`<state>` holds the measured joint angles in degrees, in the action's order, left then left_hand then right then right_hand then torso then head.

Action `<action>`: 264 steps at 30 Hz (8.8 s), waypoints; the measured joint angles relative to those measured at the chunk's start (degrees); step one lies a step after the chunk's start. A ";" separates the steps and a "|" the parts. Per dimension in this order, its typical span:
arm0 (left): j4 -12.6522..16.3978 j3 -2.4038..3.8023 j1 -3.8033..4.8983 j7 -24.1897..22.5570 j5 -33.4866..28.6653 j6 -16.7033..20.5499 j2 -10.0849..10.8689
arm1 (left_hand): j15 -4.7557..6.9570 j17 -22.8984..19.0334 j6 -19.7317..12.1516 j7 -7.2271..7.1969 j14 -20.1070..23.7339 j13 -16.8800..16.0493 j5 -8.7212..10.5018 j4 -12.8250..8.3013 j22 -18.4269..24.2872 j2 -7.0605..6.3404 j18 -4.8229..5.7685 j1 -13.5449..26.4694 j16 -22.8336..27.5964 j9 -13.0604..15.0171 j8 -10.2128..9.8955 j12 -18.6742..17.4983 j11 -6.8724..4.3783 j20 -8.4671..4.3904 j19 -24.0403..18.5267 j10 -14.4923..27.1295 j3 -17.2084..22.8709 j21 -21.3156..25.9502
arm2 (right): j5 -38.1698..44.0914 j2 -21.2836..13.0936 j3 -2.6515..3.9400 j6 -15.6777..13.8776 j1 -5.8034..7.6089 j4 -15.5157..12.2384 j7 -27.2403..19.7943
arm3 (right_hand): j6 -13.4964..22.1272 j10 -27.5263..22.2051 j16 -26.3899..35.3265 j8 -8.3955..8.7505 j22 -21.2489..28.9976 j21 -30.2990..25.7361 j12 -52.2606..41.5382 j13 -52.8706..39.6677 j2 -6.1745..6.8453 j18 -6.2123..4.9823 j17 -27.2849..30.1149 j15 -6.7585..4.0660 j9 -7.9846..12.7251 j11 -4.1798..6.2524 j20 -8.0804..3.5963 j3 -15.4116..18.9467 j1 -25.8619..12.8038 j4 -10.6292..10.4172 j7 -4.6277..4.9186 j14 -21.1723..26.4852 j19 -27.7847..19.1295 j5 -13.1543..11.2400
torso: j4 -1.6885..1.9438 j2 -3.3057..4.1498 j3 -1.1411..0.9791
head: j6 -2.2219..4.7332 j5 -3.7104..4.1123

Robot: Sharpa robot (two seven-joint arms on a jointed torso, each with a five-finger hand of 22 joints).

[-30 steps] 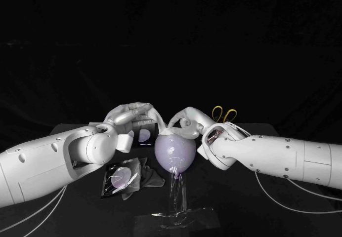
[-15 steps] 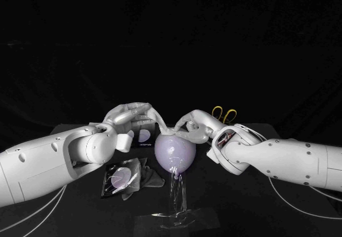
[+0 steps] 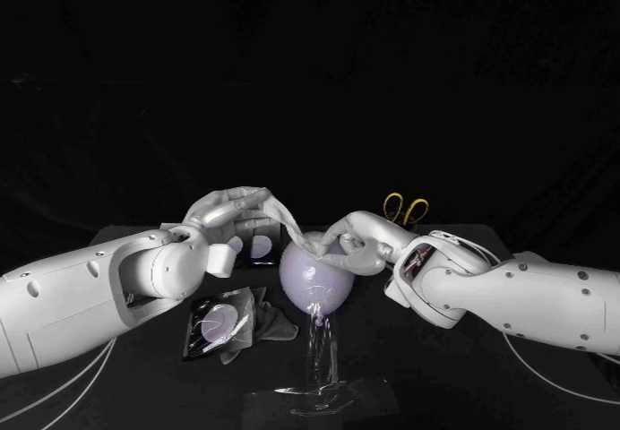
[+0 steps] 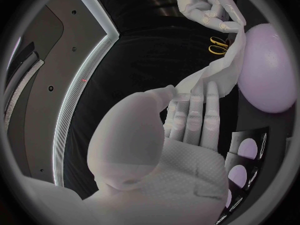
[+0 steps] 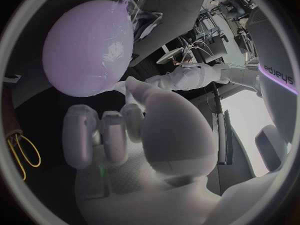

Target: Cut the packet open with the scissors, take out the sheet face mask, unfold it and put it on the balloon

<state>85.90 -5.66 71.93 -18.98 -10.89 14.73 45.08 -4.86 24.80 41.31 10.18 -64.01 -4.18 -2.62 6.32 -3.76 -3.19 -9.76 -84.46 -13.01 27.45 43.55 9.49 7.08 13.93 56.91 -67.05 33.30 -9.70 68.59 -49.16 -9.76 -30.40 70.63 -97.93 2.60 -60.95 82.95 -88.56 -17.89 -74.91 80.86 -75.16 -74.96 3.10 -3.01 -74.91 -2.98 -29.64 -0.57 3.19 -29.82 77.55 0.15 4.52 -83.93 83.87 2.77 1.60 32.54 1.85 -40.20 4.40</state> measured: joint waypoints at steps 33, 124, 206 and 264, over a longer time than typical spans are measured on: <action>3.07 -0.07 -0.03 1.02 0.04 -0.14 3.01 | 0.00 0.06 0.12 0.28 0.00 0.00 0.00 -0.17 -0.05 -0.02 0.07 0.01 0.00 0.10 0.02 0.00 0.00 0.00 0.00 0.00 0.15 0.00 | -2.91 -2.59 -0.34 -2.85 -1.50 -1.26 -2.03 | 7.35 -4.94 1.65 5.84 0.00 -1.69 10.53 1.47 2.23 0.01 0.01 2.37 2.24 -2.43 2.20 5.48 -3.95 -4.88 3.32 -0.09 -0.11 0.10 | 0.03 -0.01 0.00 | -0.34 -0.01; 0.47 -0.14 -0.07 1.91 1.04 0.02 2.16 | -0.09 0.12 0.11 0.29 -0.09 -0.04 0.13 -0.33 -0.09 -0.33 -0.15 0.33 0.22 0.21 0.04 0.21 0.00 0.00 0.00 0.00 0.30 0.00 | -4.22 8.94 0.10 3.43 2.20 13.48 1.44 | -0.13 -0.53 -0.47 2.84 -0.04 2.85 1.49 -0.09 -1.01 0.88 -0.04 0.40 1.75 -0.43 0.59 0.93 -1.54 -1.74 0.31 0.01 0.22 -0.14 | 0.00 0.01 0.00 | -1.09 -0.03; -0.71 -0.14 -0.06 1.91 1.59 0.10 1.92 | -0.09 0.23 0.11 0.29 -0.09 -0.02 0.00 -0.30 -0.08 -0.41 0.09 0.40 0.22 0.21 0.05 0.21 0.00 0.00 0.00 0.00 0.59 0.00 | -0.86 9.01 0.06 2.32 2.22 13.56 -0.28 | 5.17 -1.14 -0.49 3.85 -0.04 3.17 1.33 -0.02 -0.32 0.89 -0.04 1.73 3.14 -1.89 1.87 1.51 1.09 -1.33 2.74 -0.11 0.02 -0.22 | 0.05 0.15 -0.01 | -1.63 -0.24; -1.10 -0.14 -0.06 2.11 2.24 0.12 1.91 | -0.09 0.32 -0.02 0.16 -0.09 -0.06 0.00 -0.32 -0.08 -0.32 -0.16 0.32 0.22 0.21 -0.04 0.21 0.00 0.00 0.00 0.00 0.60 0.00 | 0.10 7.12 0.14 6.21 2.46 11.95 1.05 | 0.74 -0.13 -0.75 -0.29 -0.03 4.23 -0.22 0.01 -0.48 0.89 0.00 0.30 0.53 -0.42 0.49 2.07 0.34 0.66 0.57 0.09 0.13 -0.26 | -0.01 0.01 -0.01 | -2.09 -0.35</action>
<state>84.79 -5.80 71.87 -16.86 -8.65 14.85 46.99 -4.95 25.12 41.29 10.34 -64.10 -4.24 -2.62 5.99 -3.84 -3.51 -9.92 -84.14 -12.80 27.66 43.51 9.69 7.08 13.93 56.91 -67.05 33.90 -9.70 68.69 -42.03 -9.63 -24.20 73.09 -85.98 3.65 -60.20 82.82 -89.32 -18.19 -74.94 85.08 -75.38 -74.95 2.63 -2.11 -74.91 -2.68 -29.11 -0.99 3.68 -27.75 77.89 0.81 5.09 -83.83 84.00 2.50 1.59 32.54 1.85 -42.29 4.05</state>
